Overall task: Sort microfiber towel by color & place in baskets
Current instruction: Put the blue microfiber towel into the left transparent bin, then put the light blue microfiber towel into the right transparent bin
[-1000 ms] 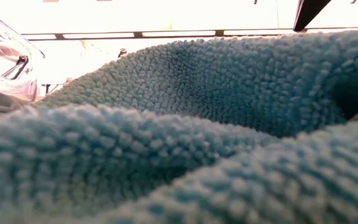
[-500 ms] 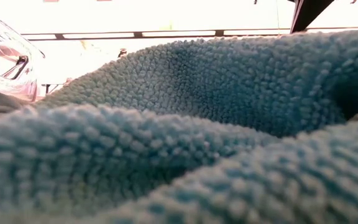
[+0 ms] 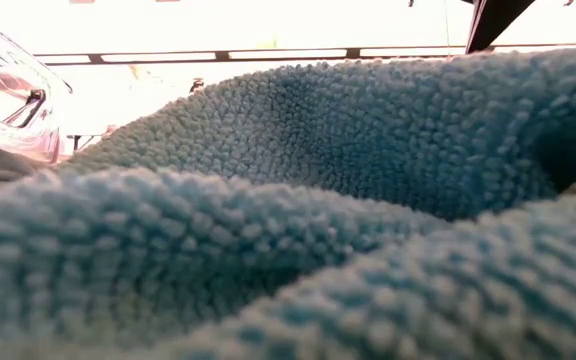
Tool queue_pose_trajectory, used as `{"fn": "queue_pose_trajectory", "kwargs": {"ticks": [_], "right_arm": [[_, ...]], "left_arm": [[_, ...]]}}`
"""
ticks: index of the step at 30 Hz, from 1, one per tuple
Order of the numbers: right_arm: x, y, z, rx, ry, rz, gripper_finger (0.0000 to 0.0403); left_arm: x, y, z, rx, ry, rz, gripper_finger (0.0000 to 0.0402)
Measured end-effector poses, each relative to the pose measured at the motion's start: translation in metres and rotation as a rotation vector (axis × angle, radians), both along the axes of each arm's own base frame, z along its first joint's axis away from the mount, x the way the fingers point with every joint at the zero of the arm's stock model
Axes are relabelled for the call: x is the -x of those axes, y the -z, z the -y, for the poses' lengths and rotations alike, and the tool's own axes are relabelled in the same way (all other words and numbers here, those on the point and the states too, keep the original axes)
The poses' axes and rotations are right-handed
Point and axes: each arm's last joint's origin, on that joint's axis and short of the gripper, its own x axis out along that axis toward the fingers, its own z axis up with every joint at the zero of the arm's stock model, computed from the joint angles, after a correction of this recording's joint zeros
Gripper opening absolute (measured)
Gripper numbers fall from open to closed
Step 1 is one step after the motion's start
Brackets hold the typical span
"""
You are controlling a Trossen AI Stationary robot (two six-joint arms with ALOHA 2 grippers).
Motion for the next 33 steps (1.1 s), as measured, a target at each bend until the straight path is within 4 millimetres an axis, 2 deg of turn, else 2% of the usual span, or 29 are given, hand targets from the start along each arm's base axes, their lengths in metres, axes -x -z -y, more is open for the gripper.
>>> {"fn": "queue_pose_trajectory", "kwargs": {"ticks": [8, 14, 20, 29, 33], "right_arm": [[-0.001, 0.0, 0.0, -0.005, 0.0, 0.009, 0.0009], [-0.001, 0.0, 0.0, -0.005, 0.0, 0.009, 0.0009], [-0.001, 0.0, 0.0, -0.005, -0.001, 0.01, 0.0009], [-0.001, 0.0, -0.001, -0.007, -0.001, 0.014, 0.0009], [-0.001, 0.0, -0.001, -0.007, 0.0, 0.015, 0.0009]], "left_arm": [[-0.009, -0.013, 0.009, 0.032, 0.024, 0.045, 0.0071], [0.0, -0.012, 0.0, -0.103, 0.059, -0.076, 0.0115], [0.012, -0.018, -0.023, -0.288, 0.032, -0.251, 0.012], [0.0, -0.031, -0.045, -0.459, 0.089, -0.155, 0.0119], [-0.002, -0.032, -0.061, -0.525, 0.086, -0.211, 0.0119]]}}
